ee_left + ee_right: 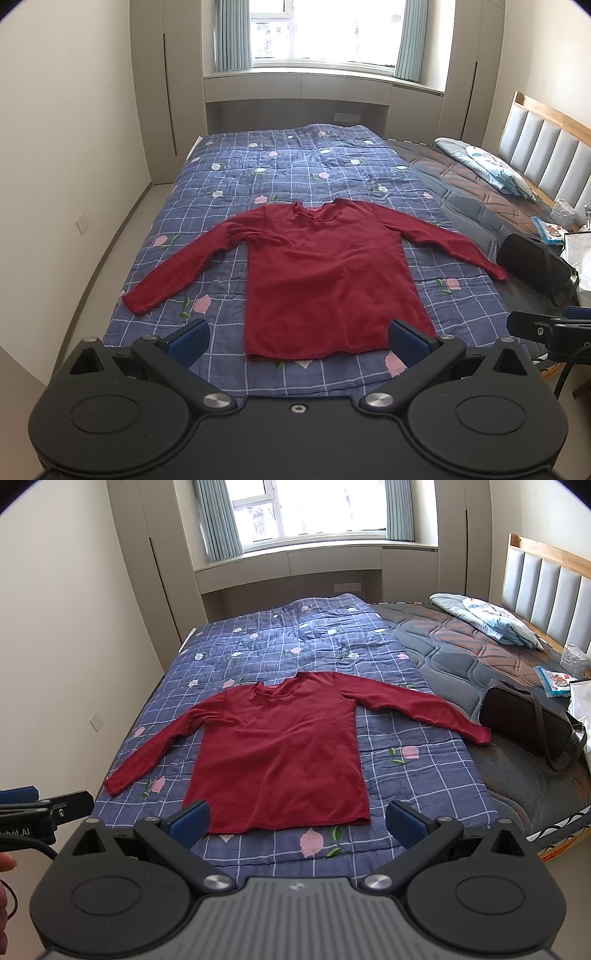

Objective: Fold small clothes

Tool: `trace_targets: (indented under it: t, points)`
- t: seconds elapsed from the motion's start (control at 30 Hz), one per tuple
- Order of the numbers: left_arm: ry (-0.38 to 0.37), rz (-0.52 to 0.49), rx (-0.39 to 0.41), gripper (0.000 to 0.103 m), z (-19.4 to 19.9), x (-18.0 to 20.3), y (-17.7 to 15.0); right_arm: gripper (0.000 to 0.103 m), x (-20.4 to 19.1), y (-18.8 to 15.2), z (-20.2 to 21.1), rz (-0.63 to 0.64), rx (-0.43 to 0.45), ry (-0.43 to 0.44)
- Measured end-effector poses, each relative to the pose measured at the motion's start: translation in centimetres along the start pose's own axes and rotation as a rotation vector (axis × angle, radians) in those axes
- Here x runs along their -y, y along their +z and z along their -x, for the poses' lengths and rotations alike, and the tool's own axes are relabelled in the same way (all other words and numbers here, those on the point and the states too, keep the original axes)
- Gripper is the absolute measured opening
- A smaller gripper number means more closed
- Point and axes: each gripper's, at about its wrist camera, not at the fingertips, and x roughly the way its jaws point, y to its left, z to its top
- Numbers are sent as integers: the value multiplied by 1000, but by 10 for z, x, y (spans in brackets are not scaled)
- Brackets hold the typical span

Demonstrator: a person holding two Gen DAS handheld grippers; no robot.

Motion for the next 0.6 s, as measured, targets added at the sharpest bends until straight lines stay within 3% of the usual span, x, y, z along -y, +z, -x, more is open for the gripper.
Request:
trace_targets:
  t: [0.6]
  points:
    - [-2,2,-5,102,-4,-1,-2,103,0,1,-2,0,-4,1]
